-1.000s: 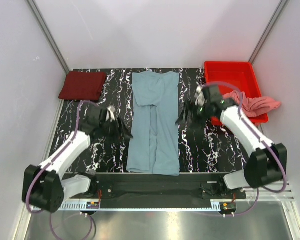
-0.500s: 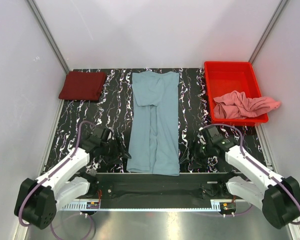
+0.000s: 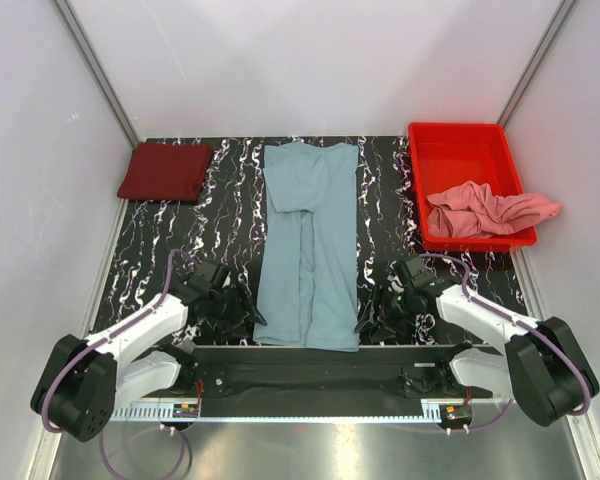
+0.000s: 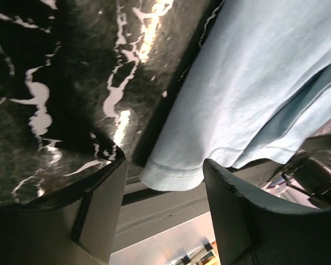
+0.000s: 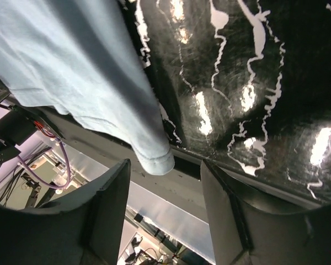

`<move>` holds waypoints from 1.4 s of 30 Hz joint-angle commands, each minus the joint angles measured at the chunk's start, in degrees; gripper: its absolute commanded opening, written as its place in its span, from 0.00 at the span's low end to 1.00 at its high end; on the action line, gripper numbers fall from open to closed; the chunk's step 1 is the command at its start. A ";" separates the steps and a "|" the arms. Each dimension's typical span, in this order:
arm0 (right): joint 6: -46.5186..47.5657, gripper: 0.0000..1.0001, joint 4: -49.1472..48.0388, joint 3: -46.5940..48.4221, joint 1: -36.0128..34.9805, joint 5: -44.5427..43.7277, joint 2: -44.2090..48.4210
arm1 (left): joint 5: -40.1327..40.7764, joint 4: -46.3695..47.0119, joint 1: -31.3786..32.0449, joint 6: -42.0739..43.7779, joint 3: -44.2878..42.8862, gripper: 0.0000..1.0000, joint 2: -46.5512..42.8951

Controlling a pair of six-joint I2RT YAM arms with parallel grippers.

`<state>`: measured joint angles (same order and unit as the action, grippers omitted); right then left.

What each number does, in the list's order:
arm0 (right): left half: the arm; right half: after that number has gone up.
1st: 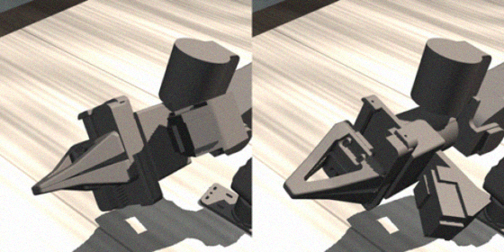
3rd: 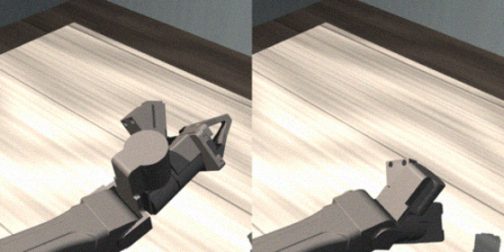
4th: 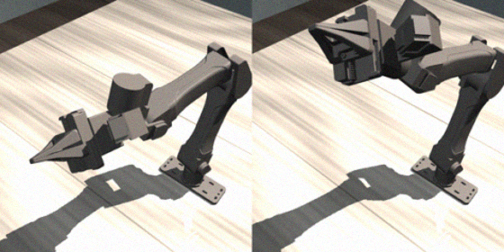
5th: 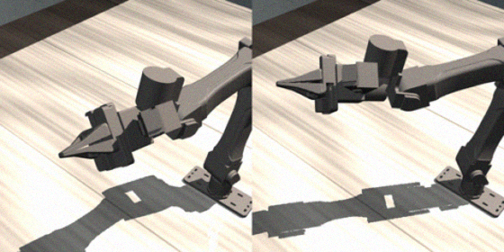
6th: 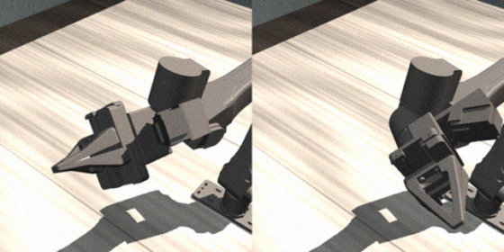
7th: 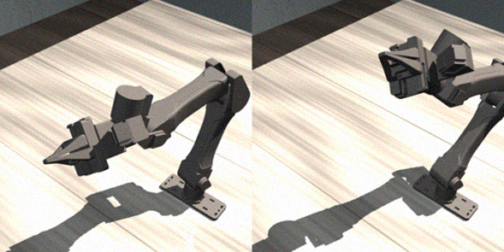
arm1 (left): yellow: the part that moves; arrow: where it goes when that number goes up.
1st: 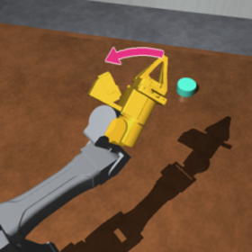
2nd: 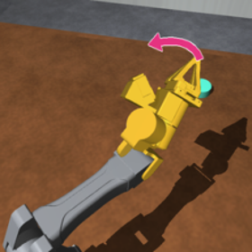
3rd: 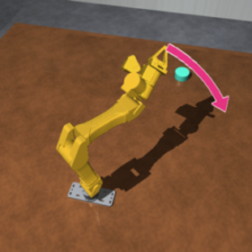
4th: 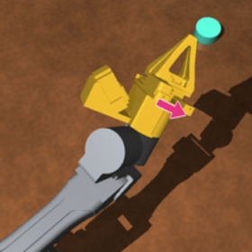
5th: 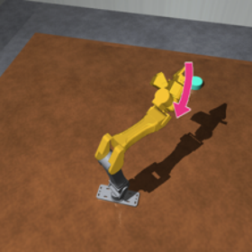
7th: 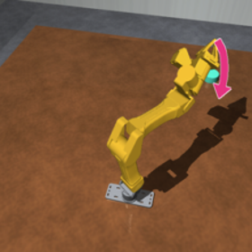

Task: Fold and stack the t-shirts
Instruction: Fold the tshirt

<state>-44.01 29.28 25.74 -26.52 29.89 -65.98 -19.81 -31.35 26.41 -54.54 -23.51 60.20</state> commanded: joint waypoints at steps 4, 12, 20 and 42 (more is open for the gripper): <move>-0.11 0.59 -4.84 -0.86 -0.63 2.19 -2.49 | 0.65 4.73 1.70 -2.32 1.36 0.63 4.39; -1.86 0.58 -8.09 -2.00 -1.07 3.15 -4.77 | 1.62 4.36 4.17 -5.22 3.29 0.52 3.69; -2.04 0.55 -9.41 -3.06 -2.22 4.30 -6.71 | 1.97 5.25 5.75 -5.75 4.17 0.36 4.57; -5.30 0.00 -4.34 -0.09 -5.12 4.05 2.59 | 2.75 -3.43 8.48 -3.30 -0.38 0.00 -4.83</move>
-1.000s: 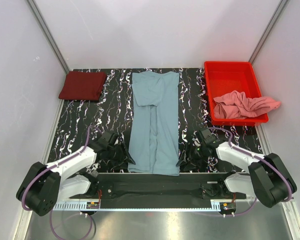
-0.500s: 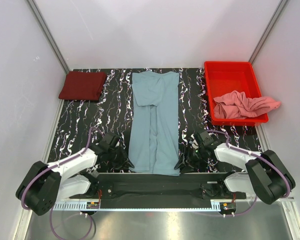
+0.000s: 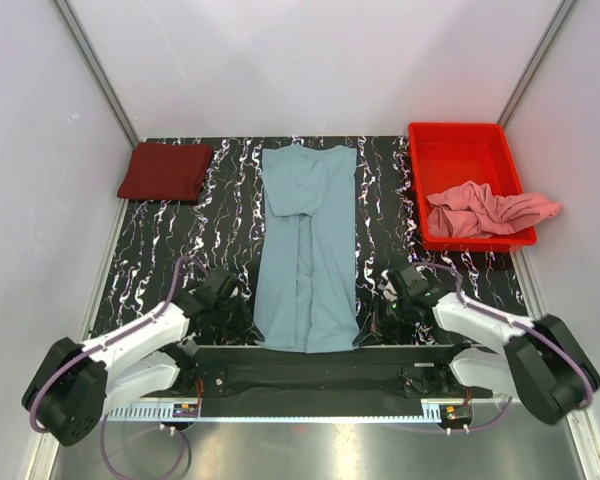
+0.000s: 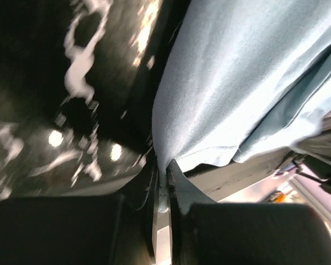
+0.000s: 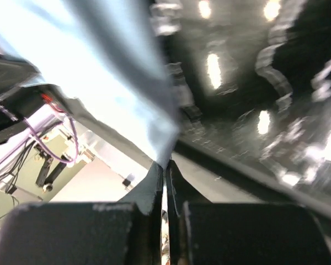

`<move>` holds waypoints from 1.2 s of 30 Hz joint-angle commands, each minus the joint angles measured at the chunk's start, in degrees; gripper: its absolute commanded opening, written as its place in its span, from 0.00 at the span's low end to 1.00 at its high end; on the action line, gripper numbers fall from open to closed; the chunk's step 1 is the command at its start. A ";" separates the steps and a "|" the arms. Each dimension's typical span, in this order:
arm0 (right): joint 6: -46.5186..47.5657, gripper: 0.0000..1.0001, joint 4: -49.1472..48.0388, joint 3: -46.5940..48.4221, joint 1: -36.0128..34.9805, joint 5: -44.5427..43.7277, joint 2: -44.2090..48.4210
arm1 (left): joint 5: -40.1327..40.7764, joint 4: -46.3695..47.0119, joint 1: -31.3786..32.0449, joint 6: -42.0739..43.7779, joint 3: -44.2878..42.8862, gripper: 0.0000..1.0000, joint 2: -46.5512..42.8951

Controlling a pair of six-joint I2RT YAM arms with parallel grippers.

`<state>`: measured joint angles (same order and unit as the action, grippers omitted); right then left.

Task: Fold and stack the t-shirts
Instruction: Fold the tshirt

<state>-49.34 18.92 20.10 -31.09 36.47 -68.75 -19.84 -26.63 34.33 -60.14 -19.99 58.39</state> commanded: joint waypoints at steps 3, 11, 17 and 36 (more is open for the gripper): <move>2.14 0.00 11.38 12.67 0.41 -7.55 7.50 | 7.17 -14.22 0.30 5.19 -13.12 0.01 -1.72; 13.82 0.00 16.49 31.98 9.55 -4.04 -10.51 | 9.29 -19.94 -4.26 14.69 -37.29 0.04 19.72; 21.21 0.00 21.07 46.40 16.32 -1.84 -24.75 | 9.03 -23.11 -11.10 21.02 -55.40 0.04 35.09; 29.91 0.00 31.18 79.47 21.07 4.22 -55.95 | -0.38 -28.03 -18.07 26.30 -86.79 0.06 64.39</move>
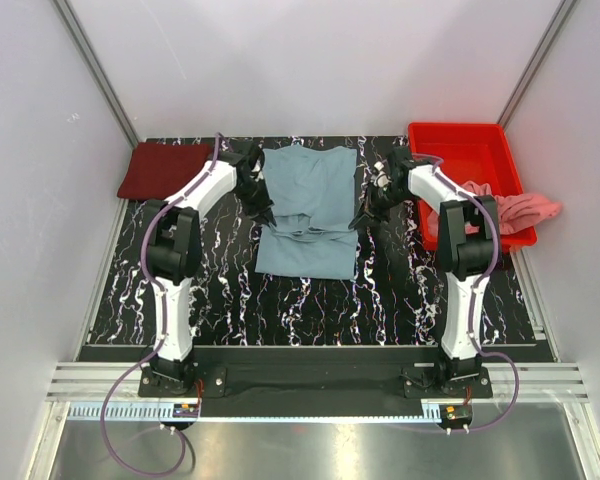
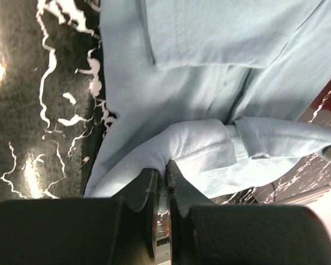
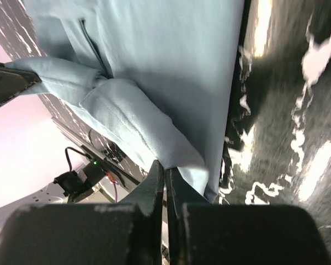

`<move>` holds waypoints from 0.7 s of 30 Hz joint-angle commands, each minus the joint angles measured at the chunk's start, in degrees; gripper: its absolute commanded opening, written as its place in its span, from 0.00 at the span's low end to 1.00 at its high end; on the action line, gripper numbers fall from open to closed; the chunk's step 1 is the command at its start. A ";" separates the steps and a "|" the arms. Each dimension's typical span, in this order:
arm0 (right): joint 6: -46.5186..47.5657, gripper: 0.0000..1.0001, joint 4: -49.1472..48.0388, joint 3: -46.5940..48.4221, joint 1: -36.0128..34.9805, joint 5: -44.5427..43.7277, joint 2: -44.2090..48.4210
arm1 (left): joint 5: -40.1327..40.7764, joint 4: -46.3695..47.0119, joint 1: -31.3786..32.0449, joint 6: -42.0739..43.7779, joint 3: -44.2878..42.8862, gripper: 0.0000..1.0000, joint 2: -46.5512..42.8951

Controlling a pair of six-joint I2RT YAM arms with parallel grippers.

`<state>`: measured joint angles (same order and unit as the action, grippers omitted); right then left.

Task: Fold and stack the t-shirts
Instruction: Fold the tshirt

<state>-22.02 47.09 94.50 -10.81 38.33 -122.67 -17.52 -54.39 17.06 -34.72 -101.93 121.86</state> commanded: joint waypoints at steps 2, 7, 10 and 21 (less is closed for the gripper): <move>2.51 0.00 3.62 7.62 1.23 3.15 -3.18 | -2.70 0.16 -1.15 0.45 -5.21 0.06 1.45; 2.77 0.02 5.02 13.24 2.02 4.91 -7.75 | -2.96 1.74 -2.12 -0.61 -5.21 0.10 2.15; 2.77 0.06 5.82 16.67 2.19 5.70 -10.83 | -3.05 2.62 -2.56 -1.05 -5.12 0.11 2.85; 1.63 0.50 10.03 33.89 4.92 4.84 -20.84 | 2.92 1.57 -4.84 3.95 -17.85 0.52 6.73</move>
<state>-20.38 55.16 121.91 -7.55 42.22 -142.43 -18.11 -53.23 13.19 -34.09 -113.25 130.37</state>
